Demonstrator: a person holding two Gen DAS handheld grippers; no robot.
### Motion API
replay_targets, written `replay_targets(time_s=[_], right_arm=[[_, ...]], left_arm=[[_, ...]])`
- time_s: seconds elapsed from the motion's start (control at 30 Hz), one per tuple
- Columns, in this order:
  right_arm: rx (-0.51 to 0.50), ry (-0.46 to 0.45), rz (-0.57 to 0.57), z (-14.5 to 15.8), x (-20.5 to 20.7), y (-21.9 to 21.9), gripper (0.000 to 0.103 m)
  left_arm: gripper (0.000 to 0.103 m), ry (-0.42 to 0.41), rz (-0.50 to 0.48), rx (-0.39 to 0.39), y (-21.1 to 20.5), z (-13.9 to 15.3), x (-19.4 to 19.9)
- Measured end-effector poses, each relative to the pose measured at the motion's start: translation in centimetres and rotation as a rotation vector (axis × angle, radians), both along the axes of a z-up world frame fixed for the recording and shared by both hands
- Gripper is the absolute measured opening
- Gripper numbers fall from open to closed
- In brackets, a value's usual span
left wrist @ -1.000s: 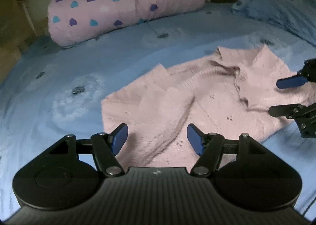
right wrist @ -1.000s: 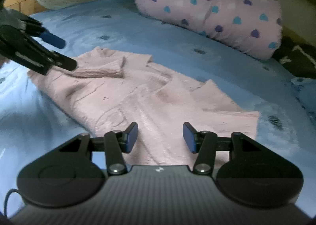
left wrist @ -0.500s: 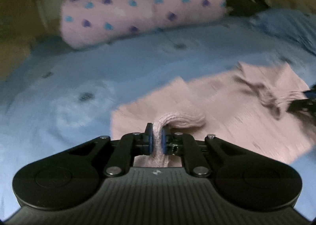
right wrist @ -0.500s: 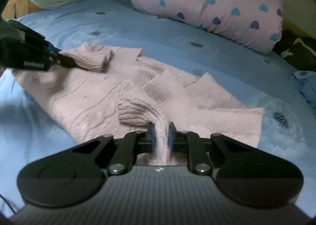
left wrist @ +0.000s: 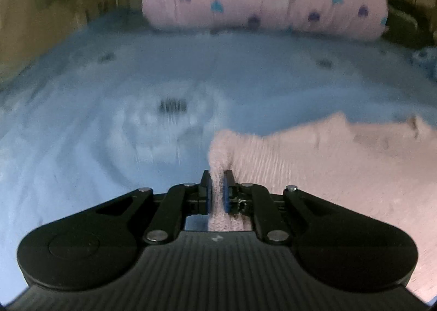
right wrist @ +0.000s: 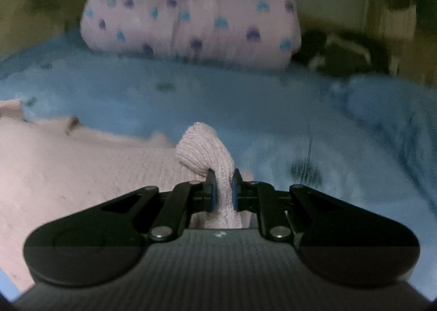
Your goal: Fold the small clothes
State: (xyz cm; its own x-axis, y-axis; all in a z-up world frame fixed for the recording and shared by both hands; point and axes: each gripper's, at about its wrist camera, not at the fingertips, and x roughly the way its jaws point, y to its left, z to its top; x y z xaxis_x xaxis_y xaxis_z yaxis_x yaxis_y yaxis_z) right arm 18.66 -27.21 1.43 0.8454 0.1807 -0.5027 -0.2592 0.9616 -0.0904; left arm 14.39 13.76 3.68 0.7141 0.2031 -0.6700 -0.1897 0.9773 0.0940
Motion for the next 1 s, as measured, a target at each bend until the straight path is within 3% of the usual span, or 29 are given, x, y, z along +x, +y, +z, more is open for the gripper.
replay_targets(time_s=[0.03,0.13,0.2,0.27,0.37,0.53,0.63,0.87,1.0], right_arm=[[-0.004,0.048,-0.006,-0.9,0.5,0.0,0.015],[0.002,0.041,-0.031,-1.6,0.5,-0.2,0.022],[0.012,0.050,-0.061,-1.1,0.8,-0.6,0.042],[0.036,0.051,-0.101,-0.6,0.9,-1.4,0.054],[0.105,0.043,-0.159,0.1,0.7,-3.0,0.055],[0.154,0.028,-0.235,0.9,-0.4,-5.1,0.055],[0.187,0.029,-0.256,1.5,-1.4,-5.9,0.055],[0.266,-0.012,-0.160,2.5,-6.1,-5.0,0.055],[0.241,-0.002,-0.055,2.8,-5.6,-3.1,0.055]], left_arm=[[0.014,-0.005,0.000,0.011,0.0,-0.3,-0.3],[0.019,-0.006,0.020,0.063,0.1,-0.1,-0.6],[0.019,-0.005,0.041,0.045,0.9,0.5,-0.7],[0.019,-0.011,0.066,0.022,1.6,1.6,-1.2],[0.022,-0.019,0.063,0.007,1.7,3.4,-2.2],[0.049,0.002,0.006,-0.013,0.1,5.7,-4.2],[0.054,0.018,-0.045,0.008,-1.8,6.6,-5.5],[0.058,0.030,-0.132,-0.079,-5.1,6.8,-7.5],[0.059,0.035,-0.114,-0.103,-5.4,5.1,-7.9]])
